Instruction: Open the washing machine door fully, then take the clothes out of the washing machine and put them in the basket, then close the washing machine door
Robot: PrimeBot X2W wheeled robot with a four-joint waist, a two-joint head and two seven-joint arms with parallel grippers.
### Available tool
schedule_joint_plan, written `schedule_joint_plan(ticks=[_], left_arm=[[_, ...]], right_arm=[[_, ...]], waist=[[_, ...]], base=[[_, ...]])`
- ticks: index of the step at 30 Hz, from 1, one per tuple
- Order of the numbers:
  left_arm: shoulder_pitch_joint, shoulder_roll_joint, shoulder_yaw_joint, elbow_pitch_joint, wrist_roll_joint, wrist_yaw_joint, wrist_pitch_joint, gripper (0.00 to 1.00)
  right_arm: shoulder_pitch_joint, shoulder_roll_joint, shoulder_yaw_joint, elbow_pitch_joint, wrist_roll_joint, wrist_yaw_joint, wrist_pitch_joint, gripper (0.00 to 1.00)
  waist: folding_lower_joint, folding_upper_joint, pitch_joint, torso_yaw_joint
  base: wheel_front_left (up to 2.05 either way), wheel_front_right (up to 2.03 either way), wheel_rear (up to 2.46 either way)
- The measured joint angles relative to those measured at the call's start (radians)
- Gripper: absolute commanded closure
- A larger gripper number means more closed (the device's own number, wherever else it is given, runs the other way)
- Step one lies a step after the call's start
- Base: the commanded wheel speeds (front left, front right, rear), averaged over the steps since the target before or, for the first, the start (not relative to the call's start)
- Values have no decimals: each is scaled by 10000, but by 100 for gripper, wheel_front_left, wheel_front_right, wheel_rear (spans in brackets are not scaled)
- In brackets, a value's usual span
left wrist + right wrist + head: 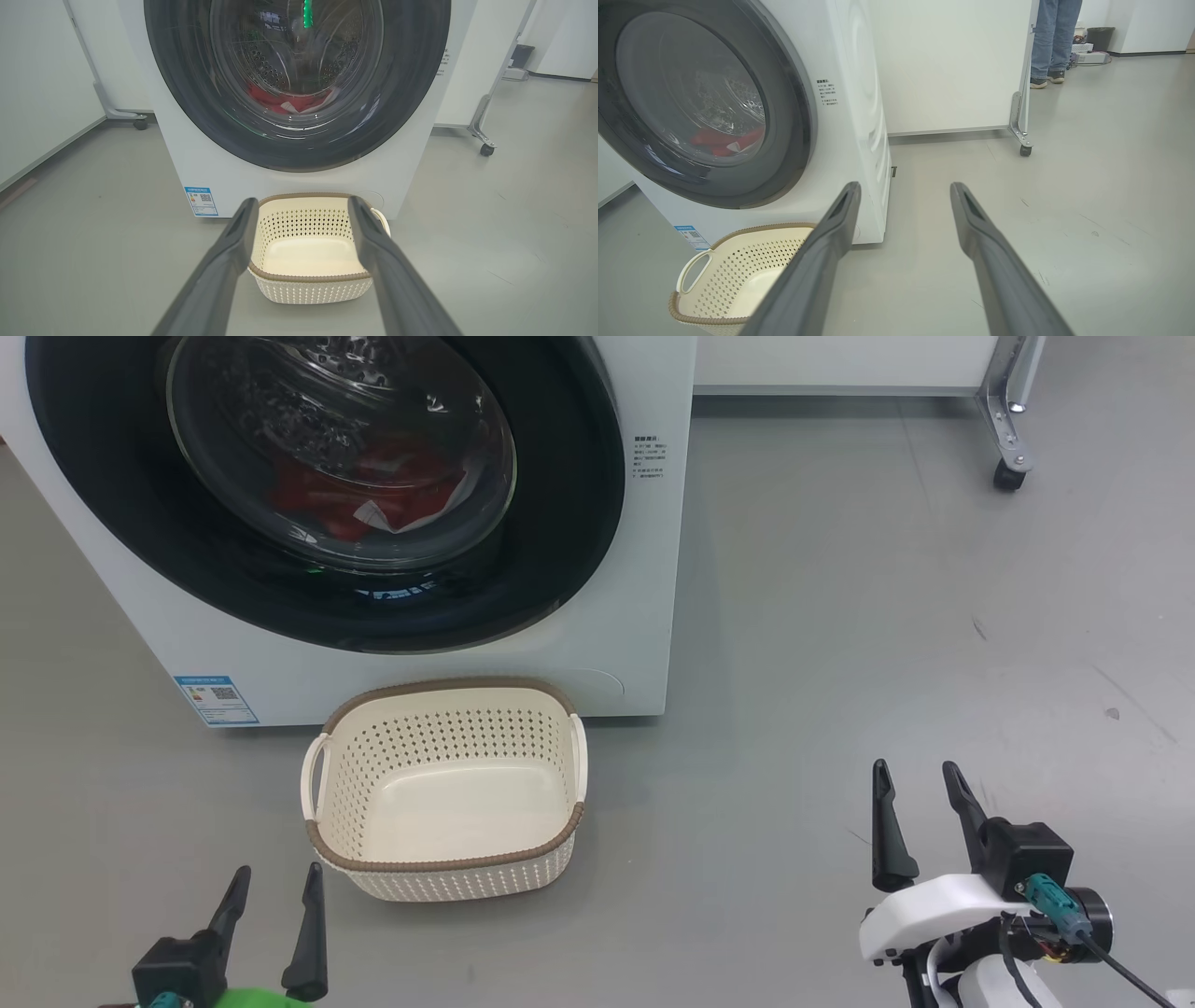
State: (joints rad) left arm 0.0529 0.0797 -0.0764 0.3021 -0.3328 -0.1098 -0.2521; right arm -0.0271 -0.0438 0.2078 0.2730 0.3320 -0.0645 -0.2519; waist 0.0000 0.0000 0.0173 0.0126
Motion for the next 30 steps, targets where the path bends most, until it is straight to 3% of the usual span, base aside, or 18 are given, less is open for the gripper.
schedule_joint_plan(ticks=[30], left_arm=[[-119, -215, 140, 251, 56, -23, 0, 0]], right_arm=[[-275, 2, 42, 414, 19, -12, 0, 0]], waist=[[0, 0, 1, 59]], base=[[0, 0, 0]])
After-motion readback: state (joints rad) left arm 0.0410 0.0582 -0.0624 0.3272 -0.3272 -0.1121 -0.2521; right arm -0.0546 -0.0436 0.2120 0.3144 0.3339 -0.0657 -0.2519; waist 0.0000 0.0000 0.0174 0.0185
